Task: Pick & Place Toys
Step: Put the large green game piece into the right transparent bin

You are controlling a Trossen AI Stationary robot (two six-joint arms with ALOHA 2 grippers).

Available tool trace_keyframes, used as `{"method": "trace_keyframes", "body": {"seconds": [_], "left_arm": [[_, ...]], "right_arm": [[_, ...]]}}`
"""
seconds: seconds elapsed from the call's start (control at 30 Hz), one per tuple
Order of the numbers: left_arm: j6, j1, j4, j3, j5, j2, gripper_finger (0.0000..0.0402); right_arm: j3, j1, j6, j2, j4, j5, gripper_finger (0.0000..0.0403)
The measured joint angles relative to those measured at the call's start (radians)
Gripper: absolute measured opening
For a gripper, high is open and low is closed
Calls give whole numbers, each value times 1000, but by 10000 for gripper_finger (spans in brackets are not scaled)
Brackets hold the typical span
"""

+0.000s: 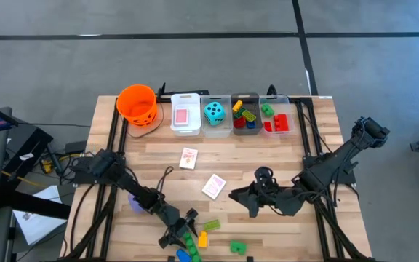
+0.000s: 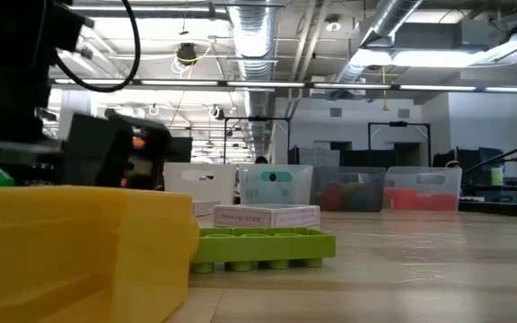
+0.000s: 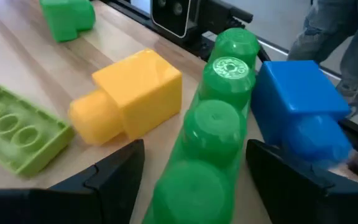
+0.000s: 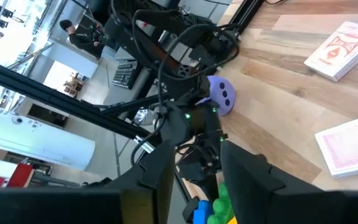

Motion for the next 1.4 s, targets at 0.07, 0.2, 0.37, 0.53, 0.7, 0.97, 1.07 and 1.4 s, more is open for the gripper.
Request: {"method": "trace_keyframes", "body": {"seconds": [0.07,0.2,0.37,0.53,0.7,0.97,1.07,1.4], "left_arm": [[-17,1,9,16,18,19,274],[-19,7,16,19,24,29,256],[-21,8,9,16,15,29,191],[-53,13,-18,15,30,27,126],[-199,25,-46,-11,103,-7,126],[-209,97,-271,-126,107,-358,126],[-225,135,-358,-156,74,-528,126],[-482,235,-357,-174,-293,-978,126]], "right_arm": [[0,0,0,0,5,-16,125],[0,1,0,0,6,-17,125],[0,0,0,0,6,-17,125],[0,0,0,0,6,-17,125],[0,0,-9,0,10,-18,125],[0,-4,-158,-2,166,-23,125],[0,-14,-242,-2,245,-15,125],[0,-99,-705,-2,563,-17,125]]}}
